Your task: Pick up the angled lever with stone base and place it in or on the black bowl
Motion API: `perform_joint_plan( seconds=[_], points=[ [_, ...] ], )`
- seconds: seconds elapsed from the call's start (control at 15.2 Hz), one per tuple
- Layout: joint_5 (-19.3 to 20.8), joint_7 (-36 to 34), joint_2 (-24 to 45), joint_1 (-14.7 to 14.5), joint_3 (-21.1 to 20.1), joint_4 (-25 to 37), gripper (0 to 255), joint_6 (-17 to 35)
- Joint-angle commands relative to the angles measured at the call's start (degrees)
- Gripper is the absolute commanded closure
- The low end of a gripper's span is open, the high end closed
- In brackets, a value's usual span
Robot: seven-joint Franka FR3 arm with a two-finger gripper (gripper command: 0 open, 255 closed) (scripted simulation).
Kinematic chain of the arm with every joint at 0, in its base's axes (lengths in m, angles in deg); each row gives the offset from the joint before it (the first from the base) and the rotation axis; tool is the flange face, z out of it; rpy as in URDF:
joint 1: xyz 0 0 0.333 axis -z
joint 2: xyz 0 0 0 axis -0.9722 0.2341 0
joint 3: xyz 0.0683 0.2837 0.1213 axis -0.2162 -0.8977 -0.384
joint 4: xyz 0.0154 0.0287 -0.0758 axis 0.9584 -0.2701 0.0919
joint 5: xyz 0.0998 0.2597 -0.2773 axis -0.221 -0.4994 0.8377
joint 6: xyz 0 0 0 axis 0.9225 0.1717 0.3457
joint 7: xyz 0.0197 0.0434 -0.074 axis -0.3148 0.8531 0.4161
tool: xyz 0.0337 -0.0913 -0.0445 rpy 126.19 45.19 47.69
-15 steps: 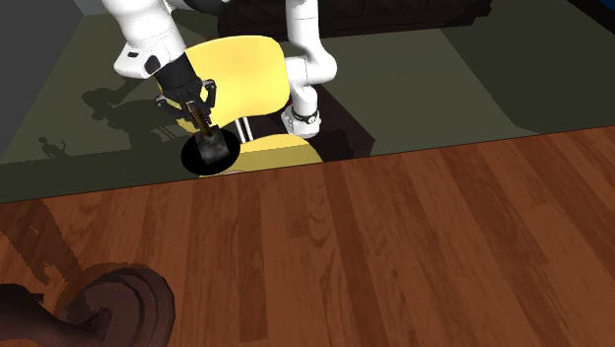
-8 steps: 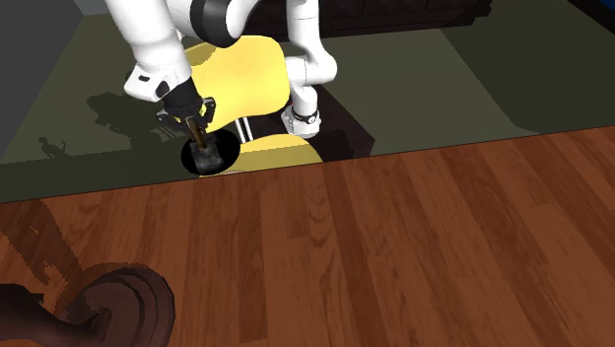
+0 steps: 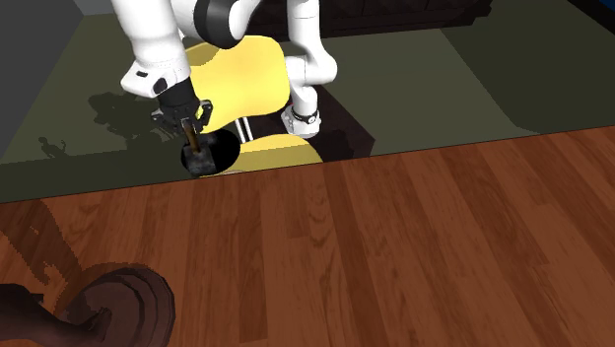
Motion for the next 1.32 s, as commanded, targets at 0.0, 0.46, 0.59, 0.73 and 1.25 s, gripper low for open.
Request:
perform_joint_plan(
  seconds=[0.0,0.46,0.59,0.73,1.25],
  points=[
    [0.29,0.16,0.88,1.41,1.60,-3.12,255,-7.05],
    [-0.06,0.46,1.09,2.88,0.35,-3.13,0,-7.00],
    [-0.64,0.94,2.04,3.11,-0.01,1.53,0,-10.86],
    [-1.22,1.44,3.18,3.10,0.00,6.05,0,-14.37],
    [-1.35,1.55,3.26,3.76,-0.56,6.05,0,-14.35]
  ],
)
